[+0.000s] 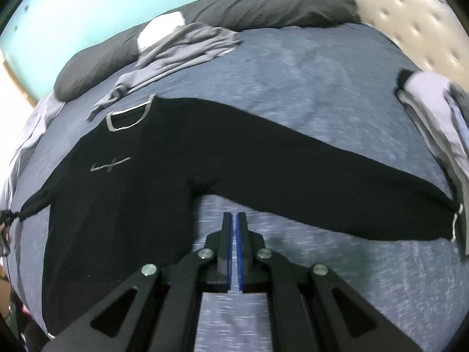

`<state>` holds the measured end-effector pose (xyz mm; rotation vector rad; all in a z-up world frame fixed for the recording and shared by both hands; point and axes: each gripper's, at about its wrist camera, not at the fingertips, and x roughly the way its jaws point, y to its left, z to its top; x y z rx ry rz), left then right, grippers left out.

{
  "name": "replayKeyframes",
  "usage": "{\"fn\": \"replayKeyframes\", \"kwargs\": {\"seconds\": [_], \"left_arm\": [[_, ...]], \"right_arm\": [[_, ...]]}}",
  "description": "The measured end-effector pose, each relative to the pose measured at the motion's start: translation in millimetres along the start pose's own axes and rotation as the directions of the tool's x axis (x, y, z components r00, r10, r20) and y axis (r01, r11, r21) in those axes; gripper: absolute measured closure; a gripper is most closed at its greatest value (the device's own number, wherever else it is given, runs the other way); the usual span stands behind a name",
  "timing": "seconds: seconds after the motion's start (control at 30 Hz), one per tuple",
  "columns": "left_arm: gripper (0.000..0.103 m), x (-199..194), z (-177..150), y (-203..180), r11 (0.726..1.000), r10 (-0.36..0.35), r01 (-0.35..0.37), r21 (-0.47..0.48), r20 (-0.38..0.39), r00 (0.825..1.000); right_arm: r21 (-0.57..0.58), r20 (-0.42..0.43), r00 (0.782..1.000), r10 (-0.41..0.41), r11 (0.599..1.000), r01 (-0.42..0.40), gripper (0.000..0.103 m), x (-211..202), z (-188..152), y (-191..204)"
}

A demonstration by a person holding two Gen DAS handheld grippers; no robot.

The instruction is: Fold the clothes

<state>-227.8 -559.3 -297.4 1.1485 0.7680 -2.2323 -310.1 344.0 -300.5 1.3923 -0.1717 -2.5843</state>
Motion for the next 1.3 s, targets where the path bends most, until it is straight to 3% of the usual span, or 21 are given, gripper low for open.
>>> {"fn": "replayKeyframes", "kwargs": {"seconds": [0.17,0.23,0.3,0.57,0.77,1.1,1.3], "left_arm": [[0.091,-23,-8,1,1.000,-0.019,0.018,0.025,0.008,1.000],[0.091,-30,-15,-4,0.998,-0.042,0.042,0.052,0.001,0.999],[0.091,-31,-25,-13,0.995,-0.064,0.065,0.081,-0.011,0.998],[0.091,-20,-62,-48,0.980,-0.157,0.166,0.113,-0.089,0.984],[0.085,-11,-90,-91,0.950,-0.257,0.282,0.134,-0.176,0.950],[0.083,7,-87,-85,0.956,-0.239,0.263,0.129,-0.175,0.955],[0.083,9,-80,-72,0.963,-0.211,0.232,0.134,-0.155,0.965]], "right_arm": [[-0.070,-0.034,0.995,0.097,0.993,-0.099,0.093,9,4,56],[-0.094,-0.042,0.990,0.134,0.986,-0.137,0.070,13,6,79],[-0.107,-0.054,0.983,0.175,0.978,-0.180,0.064,18,6,103],[-0.220,-0.156,0.939,0.308,0.916,-0.337,0.064,58,7,233],[-0.281,-0.212,0.919,0.333,0.880,-0.384,0.064,94,5,305],[-0.326,-0.272,0.898,0.347,0.844,-0.425,0.064,151,6,400],[-0.436,-0.253,0.924,0.287,0.819,-0.374,0.064,170,1,425]]}}
